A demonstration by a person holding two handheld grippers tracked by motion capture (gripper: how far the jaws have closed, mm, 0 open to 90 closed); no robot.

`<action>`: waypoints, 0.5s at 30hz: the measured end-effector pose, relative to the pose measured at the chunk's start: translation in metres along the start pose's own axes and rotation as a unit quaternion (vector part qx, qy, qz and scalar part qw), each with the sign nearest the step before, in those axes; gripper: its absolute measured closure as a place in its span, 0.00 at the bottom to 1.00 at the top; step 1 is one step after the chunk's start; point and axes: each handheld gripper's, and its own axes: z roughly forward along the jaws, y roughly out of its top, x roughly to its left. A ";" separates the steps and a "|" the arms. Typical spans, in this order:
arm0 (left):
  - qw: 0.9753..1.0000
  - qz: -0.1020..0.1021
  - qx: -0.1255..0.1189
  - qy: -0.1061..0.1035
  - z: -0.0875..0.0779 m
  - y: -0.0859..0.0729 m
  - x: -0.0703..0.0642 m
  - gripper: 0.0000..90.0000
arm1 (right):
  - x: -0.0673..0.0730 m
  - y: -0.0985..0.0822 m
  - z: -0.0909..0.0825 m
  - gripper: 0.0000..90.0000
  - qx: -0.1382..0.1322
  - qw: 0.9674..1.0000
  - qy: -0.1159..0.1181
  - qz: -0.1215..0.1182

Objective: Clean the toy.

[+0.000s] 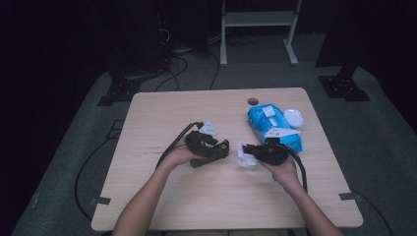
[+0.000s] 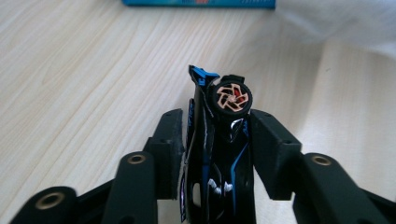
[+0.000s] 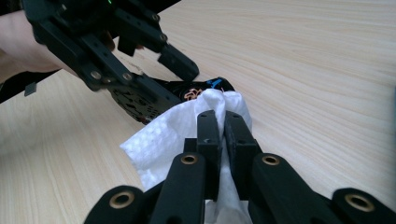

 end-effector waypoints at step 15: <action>0.995 -0.091 -0.043 -0.026 -0.024 -0.033 0.024 0.47 | 0.000 -0.001 0.003 0.95 0.006 1.000 0.004 0.001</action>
